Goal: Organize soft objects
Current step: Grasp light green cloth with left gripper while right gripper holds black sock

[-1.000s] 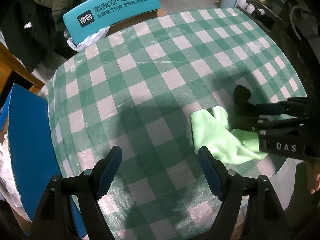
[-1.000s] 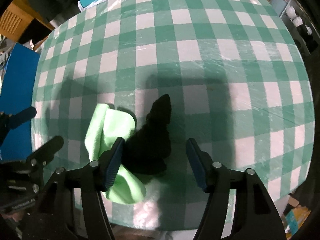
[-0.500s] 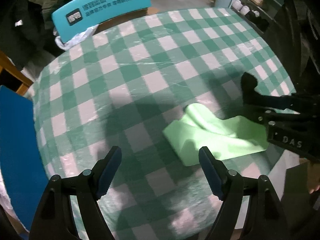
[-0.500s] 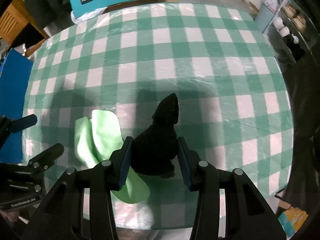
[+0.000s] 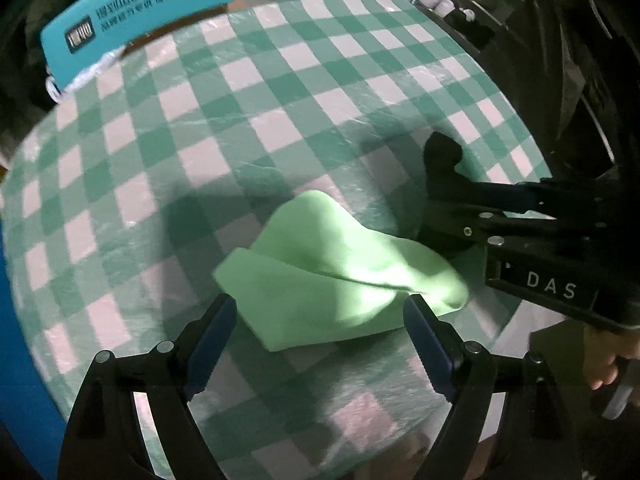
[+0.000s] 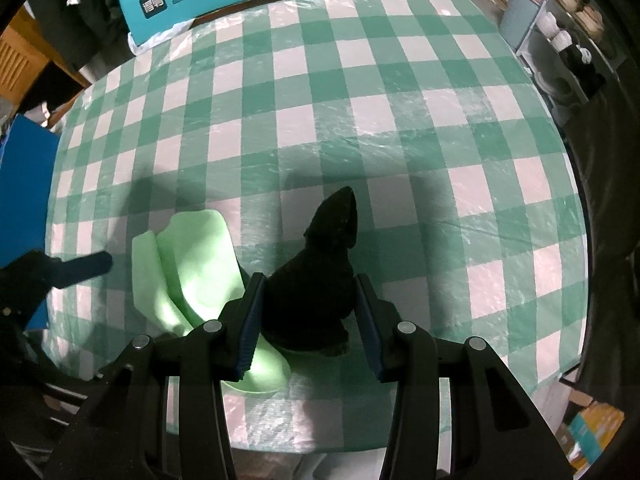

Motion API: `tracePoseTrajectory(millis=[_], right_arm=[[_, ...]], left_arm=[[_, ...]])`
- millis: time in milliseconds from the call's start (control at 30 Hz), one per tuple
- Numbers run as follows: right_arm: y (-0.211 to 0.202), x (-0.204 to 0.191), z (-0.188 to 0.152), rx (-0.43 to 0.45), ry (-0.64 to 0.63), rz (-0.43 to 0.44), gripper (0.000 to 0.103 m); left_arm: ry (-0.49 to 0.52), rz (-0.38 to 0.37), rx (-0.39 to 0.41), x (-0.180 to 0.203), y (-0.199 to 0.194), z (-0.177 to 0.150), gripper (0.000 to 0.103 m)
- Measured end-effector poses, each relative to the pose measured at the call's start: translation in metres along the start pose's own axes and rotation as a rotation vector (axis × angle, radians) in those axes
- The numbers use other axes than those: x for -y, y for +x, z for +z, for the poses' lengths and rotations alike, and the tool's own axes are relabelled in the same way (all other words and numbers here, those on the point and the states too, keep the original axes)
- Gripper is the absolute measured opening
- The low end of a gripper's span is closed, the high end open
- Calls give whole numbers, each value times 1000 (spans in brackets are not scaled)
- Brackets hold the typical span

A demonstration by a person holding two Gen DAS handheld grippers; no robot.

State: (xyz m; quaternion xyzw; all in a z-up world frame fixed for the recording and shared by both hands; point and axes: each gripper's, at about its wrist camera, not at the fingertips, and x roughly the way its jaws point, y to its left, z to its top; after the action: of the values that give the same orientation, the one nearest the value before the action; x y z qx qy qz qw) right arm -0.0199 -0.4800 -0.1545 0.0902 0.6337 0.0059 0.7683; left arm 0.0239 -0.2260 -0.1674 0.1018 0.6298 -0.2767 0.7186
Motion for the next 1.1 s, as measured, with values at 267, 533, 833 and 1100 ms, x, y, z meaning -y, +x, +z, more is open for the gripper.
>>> tracePoseTrajectory(millis=[267,533,833,1100], right_arm=[[7,-1,2,-12,13,10,43],[8,-1,3,-13,4,12,43],[6,0,5,-9,13,12,43],[1,-9,5,7,-15,21,43]], left_arm=[[-56,-55,-53,1,21,3,87],[-3,-3,-37,13,27,1,81],[78,55,-1,30,27,-2,16],[37,61,26,17,15,2,10]])
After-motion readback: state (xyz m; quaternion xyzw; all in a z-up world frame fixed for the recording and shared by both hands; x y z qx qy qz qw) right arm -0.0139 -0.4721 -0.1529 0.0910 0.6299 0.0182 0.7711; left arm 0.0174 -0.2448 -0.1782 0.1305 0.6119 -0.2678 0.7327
